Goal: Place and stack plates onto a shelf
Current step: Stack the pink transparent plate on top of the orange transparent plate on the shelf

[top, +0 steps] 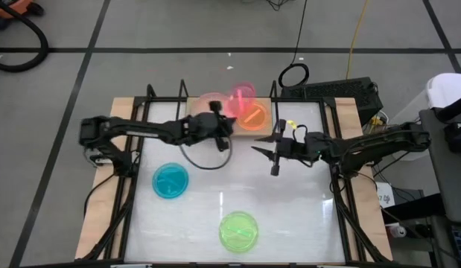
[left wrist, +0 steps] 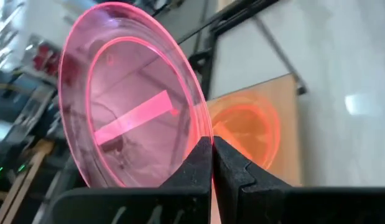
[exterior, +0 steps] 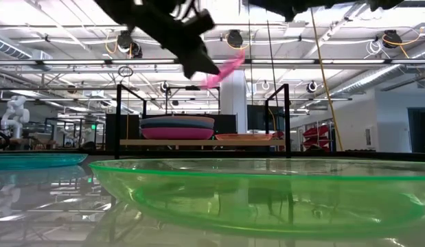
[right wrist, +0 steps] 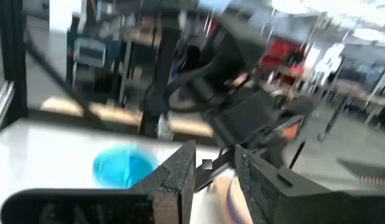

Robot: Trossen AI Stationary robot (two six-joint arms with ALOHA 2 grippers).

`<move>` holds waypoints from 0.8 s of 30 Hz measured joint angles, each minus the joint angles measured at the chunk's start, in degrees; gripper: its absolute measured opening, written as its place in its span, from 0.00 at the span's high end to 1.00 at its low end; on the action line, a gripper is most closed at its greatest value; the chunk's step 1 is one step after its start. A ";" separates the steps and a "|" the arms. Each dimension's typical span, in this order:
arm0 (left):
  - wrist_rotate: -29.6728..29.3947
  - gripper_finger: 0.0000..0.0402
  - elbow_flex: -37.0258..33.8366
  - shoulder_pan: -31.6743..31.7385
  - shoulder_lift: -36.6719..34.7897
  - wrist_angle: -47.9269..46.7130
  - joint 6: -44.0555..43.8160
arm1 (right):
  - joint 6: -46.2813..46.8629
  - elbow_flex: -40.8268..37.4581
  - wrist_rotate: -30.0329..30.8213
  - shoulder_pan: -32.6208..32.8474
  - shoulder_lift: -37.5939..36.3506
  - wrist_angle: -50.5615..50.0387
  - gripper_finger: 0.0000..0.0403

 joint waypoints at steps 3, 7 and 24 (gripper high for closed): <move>4.36 1.00 4.88 -0.02 5.46 -2.12 2.02 | 0.91 -0.04 0.01 0.64 -0.25 -4.54 0.76; 6.80 1.00 11.70 -0.06 11.80 -5.39 4.05 | 0.65 -0.04 0.01 1.26 -0.36 -4.93 0.76; 6.64 0.98 18.54 1.45 21.99 -16.33 6.31 | 0.98 -0.04 0.04 1.95 -2.64 -5.06 0.76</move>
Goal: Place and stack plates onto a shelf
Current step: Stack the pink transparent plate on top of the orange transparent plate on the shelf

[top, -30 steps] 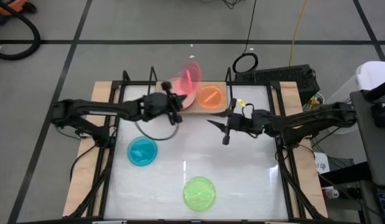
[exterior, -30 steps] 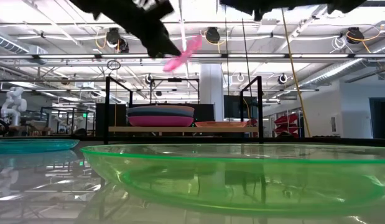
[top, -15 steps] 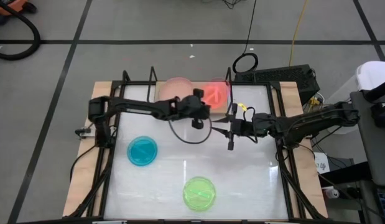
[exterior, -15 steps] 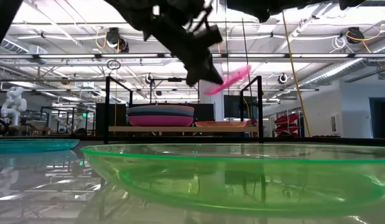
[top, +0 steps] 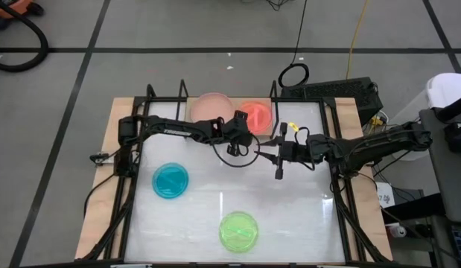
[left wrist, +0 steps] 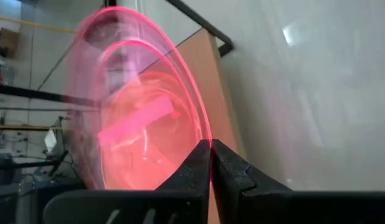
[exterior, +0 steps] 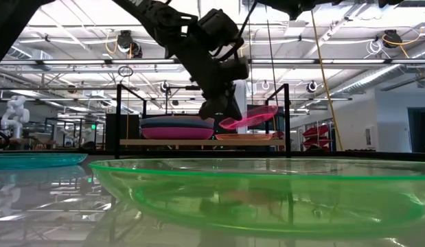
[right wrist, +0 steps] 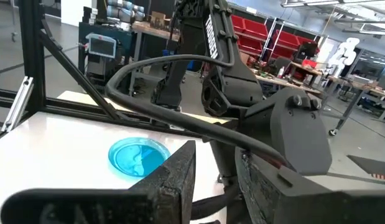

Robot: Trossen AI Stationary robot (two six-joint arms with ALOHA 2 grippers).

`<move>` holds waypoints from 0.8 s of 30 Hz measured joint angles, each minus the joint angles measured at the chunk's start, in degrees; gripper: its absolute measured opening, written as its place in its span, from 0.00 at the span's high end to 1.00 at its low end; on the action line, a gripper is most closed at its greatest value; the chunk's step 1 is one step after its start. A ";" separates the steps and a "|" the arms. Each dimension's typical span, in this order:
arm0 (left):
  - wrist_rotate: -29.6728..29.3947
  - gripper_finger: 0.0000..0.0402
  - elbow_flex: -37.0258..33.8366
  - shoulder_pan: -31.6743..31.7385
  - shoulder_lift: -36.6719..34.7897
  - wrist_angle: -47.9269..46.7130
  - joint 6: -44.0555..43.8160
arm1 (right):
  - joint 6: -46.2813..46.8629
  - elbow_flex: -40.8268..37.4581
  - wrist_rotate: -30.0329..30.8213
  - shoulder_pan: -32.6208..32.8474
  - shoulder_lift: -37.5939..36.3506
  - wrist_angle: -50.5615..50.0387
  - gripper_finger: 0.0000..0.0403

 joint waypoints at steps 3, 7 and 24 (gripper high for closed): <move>0.04 0.94 0.00 0.85 0.00 -0.24 -1.18 | 0.00 0.00 0.00 0.00 0.00 0.00 0.76; -0.08 0.89 -0.01 2.14 -0.02 -1.10 -3.42 | 0.00 0.00 -0.02 0.00 0.00 -1.22 0.76; -4.00 0.70 -0.02 2.14 -0.37 -1.06 -6.77 | -0.24 0.04 1.79 -0.04 0.00 -3.52 0.76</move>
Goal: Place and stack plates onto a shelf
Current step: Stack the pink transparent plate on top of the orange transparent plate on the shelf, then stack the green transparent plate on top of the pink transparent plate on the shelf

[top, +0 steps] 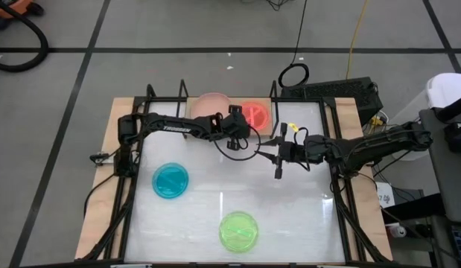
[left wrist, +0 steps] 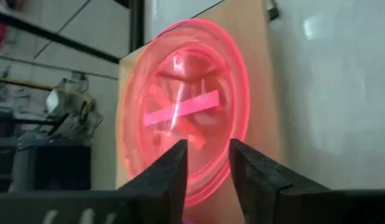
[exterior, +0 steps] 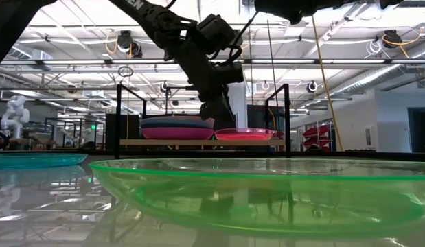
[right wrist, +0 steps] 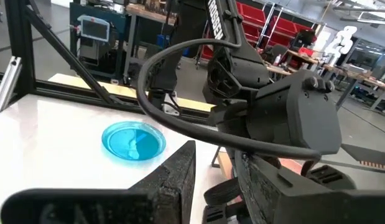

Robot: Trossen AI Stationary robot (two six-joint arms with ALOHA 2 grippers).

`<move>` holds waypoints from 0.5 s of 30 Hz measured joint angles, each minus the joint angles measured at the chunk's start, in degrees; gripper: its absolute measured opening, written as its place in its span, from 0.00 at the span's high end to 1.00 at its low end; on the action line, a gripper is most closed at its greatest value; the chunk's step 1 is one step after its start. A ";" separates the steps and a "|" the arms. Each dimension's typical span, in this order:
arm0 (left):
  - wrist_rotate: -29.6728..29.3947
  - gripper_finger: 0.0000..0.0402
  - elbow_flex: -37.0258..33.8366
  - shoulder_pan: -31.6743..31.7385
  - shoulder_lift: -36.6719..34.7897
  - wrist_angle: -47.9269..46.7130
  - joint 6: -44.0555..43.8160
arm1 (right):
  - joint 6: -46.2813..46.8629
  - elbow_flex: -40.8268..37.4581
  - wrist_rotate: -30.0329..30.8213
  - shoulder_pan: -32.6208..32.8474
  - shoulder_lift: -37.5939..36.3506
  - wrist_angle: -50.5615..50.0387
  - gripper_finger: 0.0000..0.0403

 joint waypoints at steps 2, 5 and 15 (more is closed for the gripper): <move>-1.88 0.64 0.00 -0.14 -0.02 0.06 0.04 | 0.00 0.00 -0.02 0.00 0.00 0.02 0.76; -6.52 0.57 -0.05 -0.73 -0.76 -0.73 0.02 | 0.00 0.00 -0.02 0.00 0.00 -0.16 0.76; -12.03 0.59 -0.08 -2.98 -19.48 -11.99 -8.93 | 0.29 0.04 -0.13 0.04 0.00 -2.42 0.76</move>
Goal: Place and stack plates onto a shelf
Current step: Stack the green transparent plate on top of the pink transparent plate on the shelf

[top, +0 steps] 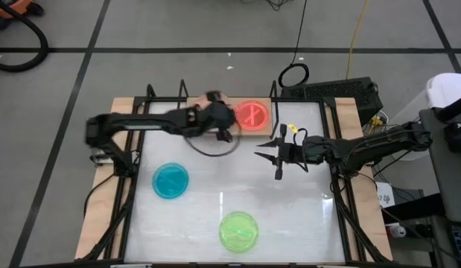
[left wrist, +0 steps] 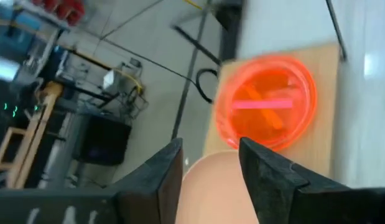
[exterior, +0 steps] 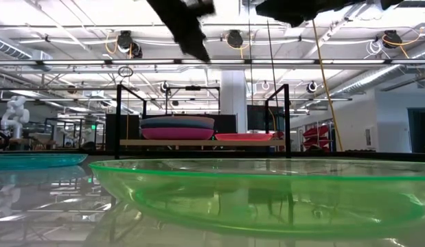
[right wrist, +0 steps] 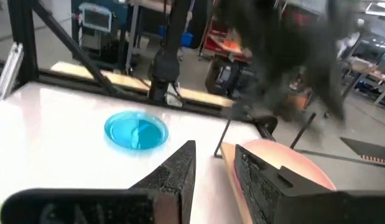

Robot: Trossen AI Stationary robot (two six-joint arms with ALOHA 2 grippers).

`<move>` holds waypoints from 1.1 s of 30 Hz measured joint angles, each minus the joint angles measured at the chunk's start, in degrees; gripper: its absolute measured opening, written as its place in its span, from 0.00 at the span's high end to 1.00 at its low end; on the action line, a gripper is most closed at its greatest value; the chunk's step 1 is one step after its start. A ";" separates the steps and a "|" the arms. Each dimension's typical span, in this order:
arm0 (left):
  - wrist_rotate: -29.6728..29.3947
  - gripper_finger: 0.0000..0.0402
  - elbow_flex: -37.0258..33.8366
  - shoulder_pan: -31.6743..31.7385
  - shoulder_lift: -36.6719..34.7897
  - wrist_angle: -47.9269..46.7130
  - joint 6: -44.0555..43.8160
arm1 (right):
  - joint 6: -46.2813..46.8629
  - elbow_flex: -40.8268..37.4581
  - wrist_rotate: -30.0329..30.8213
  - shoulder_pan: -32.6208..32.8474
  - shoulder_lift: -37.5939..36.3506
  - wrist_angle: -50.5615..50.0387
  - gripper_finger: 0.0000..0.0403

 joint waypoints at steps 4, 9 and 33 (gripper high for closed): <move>-0.07 0.64 -0.25 -1.65 -10.24 -7.85 -7.93 | 1.14 0.00 -0.10 0.02 0.00 -1.71 0.76; 0.10 0.70 -9.41 -5.89 -23.17 -5.57 -12.03 | 3.13 0.00 -0.14 0.00 0.00 -2.88 0.76; 3.92 0.72 -56.14 -13.26 -43.25 48.29 -17.10 | 4.90 0.80 -4.28 -1.25 13.26 5.57 0.76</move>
